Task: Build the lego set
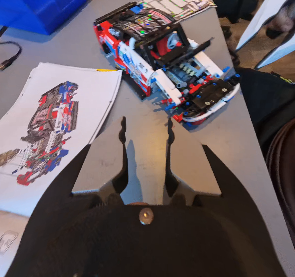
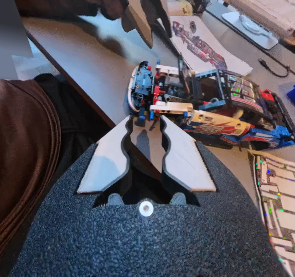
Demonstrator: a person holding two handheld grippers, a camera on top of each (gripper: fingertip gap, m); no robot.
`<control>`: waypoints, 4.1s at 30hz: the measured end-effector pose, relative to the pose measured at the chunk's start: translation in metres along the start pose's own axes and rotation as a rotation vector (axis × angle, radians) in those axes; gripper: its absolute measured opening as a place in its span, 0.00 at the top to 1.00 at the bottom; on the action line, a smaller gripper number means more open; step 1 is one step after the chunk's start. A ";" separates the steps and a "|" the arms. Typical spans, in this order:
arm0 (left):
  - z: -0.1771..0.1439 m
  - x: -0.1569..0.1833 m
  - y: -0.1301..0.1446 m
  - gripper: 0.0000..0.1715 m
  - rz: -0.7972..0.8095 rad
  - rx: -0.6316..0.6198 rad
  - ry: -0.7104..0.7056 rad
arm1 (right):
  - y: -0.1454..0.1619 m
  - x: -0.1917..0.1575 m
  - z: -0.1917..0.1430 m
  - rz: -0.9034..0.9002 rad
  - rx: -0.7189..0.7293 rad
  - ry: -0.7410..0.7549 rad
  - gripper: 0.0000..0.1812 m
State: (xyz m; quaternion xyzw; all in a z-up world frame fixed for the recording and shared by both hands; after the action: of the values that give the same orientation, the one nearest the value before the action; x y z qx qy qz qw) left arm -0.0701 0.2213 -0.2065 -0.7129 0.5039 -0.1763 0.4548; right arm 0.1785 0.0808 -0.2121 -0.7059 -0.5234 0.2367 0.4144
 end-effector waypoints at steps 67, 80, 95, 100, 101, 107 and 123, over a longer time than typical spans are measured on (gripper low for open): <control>0.061 -0.096 0.014 0.88 -0.321 -0.463 -0.340 | -0.126 0.198 0.063 -0.026 -0.114 -0.276 0.73; 0.054 -0.114 0.029 1.00 -0.540 -0.375 -0.232 | -0.127 0.182 0.205 -0.171 -0.605 -0.391 0.64; -0.020 -0.088 0.007 0.60 -0.250 -0.167 -0.390 | -0.158 0.167 0.196 -0.275 -0.549 -0.203 1.00; -0.007 -0.086 0.010 0.85 -0.108 -0.179 -0.568 | -0.194 0.159 0.195 -0.324 -0.468 -0.174 1.00; -0.007 -0.088 0.012 0.94 -0.142 -0.153 -0.580 | -0.200 0.156 0.195 -0.331 -0.459 -0.168 1.00; -0.048 -0.097 0.026 1.00 -0.447 0.023 -0.699 | -0.260 0.136 0.130 -0.372 -0.162 0.005 0.84; -0.183 -0.080 0.108 0.83 -0.872 -0.003 -1.047 | -0.071 0.189 -0.031 0.262 0.086 0.025 0.82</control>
State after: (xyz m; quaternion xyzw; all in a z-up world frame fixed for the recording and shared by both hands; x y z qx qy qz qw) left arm -0.2948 0.1971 -0.1827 -0.8428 -0.1156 0.0255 0.5250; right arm 0.2283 0.2551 -0.1171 -0.7528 -0.4110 0.3021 0.4161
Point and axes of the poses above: each gripper's, where its closed fingertips meet, z out along the fingers, y out of its underside, x = y × z across the jaws, the point moved 10 cm from there along -z, back along the fingers, and after that the axes turned 14 degrees about -y, right-handed, at the moved point
